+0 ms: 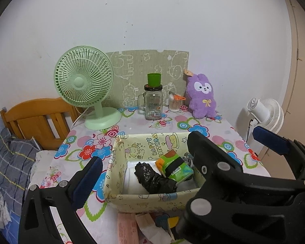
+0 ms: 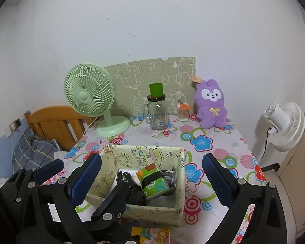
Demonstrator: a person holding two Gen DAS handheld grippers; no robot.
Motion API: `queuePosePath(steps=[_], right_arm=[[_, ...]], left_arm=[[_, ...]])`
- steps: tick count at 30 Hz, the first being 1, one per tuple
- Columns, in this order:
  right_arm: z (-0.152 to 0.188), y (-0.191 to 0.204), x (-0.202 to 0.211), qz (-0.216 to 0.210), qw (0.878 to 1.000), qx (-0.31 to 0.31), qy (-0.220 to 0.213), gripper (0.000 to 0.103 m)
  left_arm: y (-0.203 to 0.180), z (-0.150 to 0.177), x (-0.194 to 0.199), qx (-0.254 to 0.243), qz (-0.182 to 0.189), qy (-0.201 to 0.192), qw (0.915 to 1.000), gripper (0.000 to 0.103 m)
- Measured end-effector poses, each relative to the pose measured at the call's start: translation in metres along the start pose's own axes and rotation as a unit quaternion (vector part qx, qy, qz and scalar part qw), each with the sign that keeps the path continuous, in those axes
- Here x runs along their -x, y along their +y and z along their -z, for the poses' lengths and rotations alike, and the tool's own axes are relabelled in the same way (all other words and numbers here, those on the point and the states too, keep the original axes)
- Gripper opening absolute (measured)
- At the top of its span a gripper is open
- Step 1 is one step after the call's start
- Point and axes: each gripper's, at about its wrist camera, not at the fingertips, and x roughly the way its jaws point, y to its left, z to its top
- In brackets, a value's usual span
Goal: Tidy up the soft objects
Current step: 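Lower the black cloth into the basket with the left gripper while the right lowers the tissue pack, then open both grippers and withdraw them from the basket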
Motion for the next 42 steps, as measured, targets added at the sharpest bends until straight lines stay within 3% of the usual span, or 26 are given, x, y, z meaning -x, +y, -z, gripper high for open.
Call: queuePosePath(steps=[12, 21, 27, 42], right_arm=[[0.011, -0.005, 0.035, 0.015, 1.0, -0.002, -0.024, 0.103], [0.025, -0.006, 0.05, 0.007, 1.0, -0.002, -0.019, 0.103], [0.039, -0.001, 0.06, 0.037, 0.999, 0.015, -0.03, 0.103], [0.082, -0.001, 0.063, 0.029, 0.999, 0.022, -0.014, 0.103]], left_arm=[[-0.008, 0.012, 0.024, 0.004, 0.019, -0.008, 0.9998, 0.103], [-0.012, 0.028, 0.035, 0.012, 0.03, -0.012, 0.9994, 0.103], [-0.01, 0.043, 0.038, 0.022, 0.019, -0.012, 0.9995, 0.103], [-0.012, 0.083, 0.038, 0.025, -0.003, 0.002, 0.9997, 0.103]])
